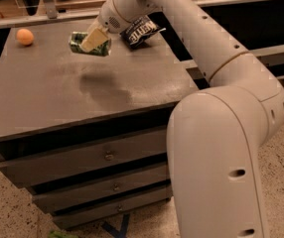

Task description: Move green can near orange

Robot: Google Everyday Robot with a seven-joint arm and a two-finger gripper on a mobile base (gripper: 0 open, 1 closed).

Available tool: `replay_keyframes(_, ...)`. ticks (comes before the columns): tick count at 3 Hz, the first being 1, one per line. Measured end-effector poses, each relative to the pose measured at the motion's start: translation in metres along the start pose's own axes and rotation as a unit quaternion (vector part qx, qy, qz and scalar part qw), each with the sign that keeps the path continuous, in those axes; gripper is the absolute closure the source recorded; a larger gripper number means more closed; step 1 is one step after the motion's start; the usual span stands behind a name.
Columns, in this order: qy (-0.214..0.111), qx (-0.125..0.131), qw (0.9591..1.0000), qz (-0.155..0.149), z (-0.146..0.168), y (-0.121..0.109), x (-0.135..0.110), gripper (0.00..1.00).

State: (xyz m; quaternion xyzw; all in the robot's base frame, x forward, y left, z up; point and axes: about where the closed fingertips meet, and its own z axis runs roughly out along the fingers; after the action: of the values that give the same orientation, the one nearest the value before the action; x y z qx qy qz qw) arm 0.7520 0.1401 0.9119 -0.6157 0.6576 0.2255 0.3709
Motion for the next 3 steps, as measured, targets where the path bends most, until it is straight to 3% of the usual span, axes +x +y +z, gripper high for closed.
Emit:
replay_keyframes(1, -0.026, 0.076, 0.9958, 0.042, -0.002, -0.033, -0.012, 1.0)
replay_keyframes(2, -0.045, 0.097, 0.9933, 0.045, 0.0, -0.044, -0.02, 1.0)
replay_keyframes(3, -0.044, 0.097, 0.9933, 0.045, 0.0, -0.044, -0.02, 1.0)
